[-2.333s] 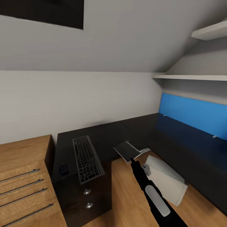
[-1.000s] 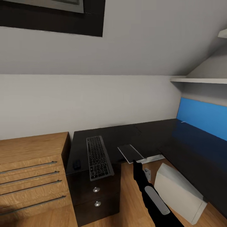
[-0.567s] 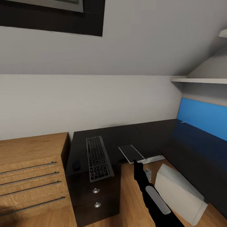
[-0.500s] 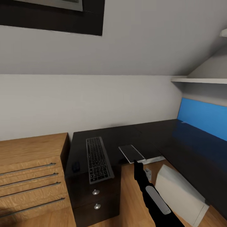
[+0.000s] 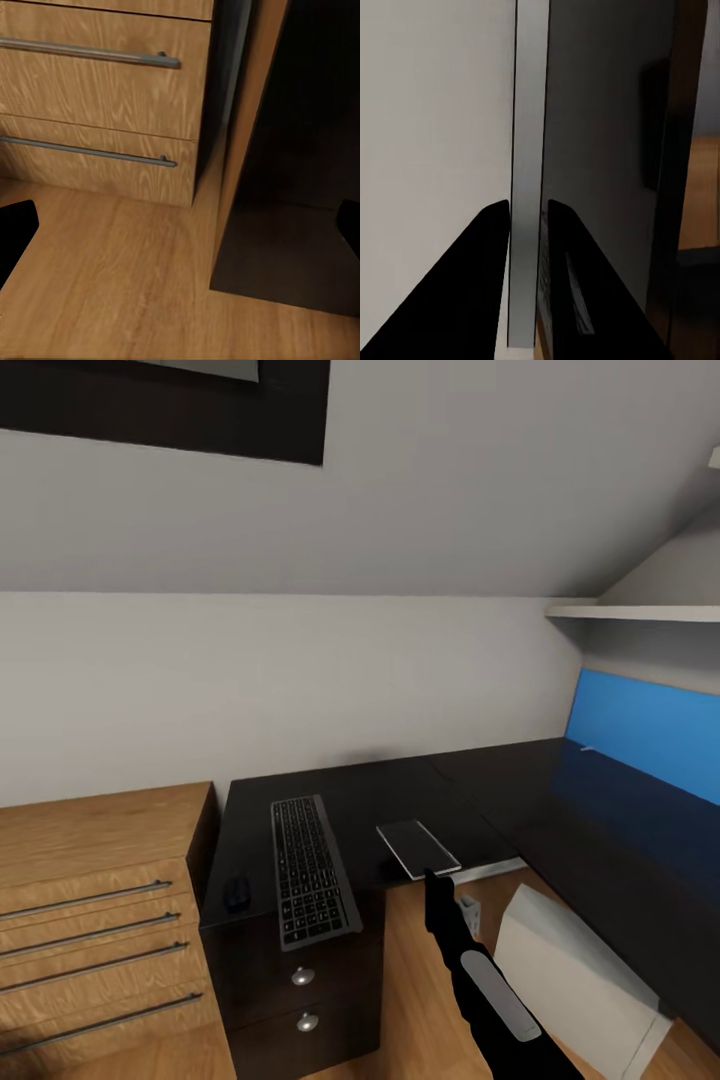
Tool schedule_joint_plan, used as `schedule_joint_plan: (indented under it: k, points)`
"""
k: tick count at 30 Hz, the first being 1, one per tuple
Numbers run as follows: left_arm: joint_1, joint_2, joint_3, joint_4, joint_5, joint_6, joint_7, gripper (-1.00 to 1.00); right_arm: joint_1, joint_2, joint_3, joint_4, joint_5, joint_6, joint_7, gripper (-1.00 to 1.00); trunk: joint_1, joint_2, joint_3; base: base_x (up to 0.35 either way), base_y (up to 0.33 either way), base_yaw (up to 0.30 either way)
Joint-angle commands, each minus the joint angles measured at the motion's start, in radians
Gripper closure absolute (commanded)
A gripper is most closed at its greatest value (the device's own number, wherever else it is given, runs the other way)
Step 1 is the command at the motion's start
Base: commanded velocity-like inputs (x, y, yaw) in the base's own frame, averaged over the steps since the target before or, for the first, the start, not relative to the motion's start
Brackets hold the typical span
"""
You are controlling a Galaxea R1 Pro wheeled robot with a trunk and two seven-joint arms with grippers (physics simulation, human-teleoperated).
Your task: In the bedroom, organize the workspace by keeping the computer under the desk, ensuring the monitor is on the desk, placing the keyboard on the desk next to the monitor, placing the mouse on the desk next to the keyboard, moving the folder from the swivel chair onto the desk next to the mouse, stacking the notebook on top of the folder with the pen on top of the notebook, and positioning the swivel chair next to the desk.
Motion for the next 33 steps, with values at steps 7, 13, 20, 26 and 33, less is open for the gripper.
schedule_joint_plan:
  k: [7,13,20,26,33]
  points:
    - [0.000,0.002,-0.008,-0.001,0.006,0.002,0.043,-1.00,-0.001,0.000,0.004,0.001,-0.014,-0.006,0.009,1.00,0.027,-0.050,-0.023,0.001,0.000,0.000]
    - [0.000,0.002,-0.008,-0.001,0.006,0.002,0.048,-1.00,-0.001,0.001,0.003,0.002,-0.015,-0.006,0.006,1.00,0.050,-0.092,-0.042,0.000,0.000,0.000]
    - [0.000,0.002,-0.009,-0.001,0.005,0.002,0.048,-1.00,-0.001,0.000,0.003,0.003,-0.014,-0.006,0.004,1.00,0.077,-0.141,-0.064,0.000,0.000,0.000]
    - [0.000,0.002,-0.009,0.000,0.004,0.002,0.048,-1.00,-0.001,0.000,0.004,0.003,-0.013,-0.006,0.003,1.00,0.084,-0.155,-0.070,0.000,0.000,0.000]
    - [0.000,0.001,-0.013,0.000,0.000,0.000,0.047,-1.00,-0.001,0.001,0.005,0.003,-0.012,-0.007,0.003,1.00,0.084,-0.155,-0.070,0.000,0.000,0.000]
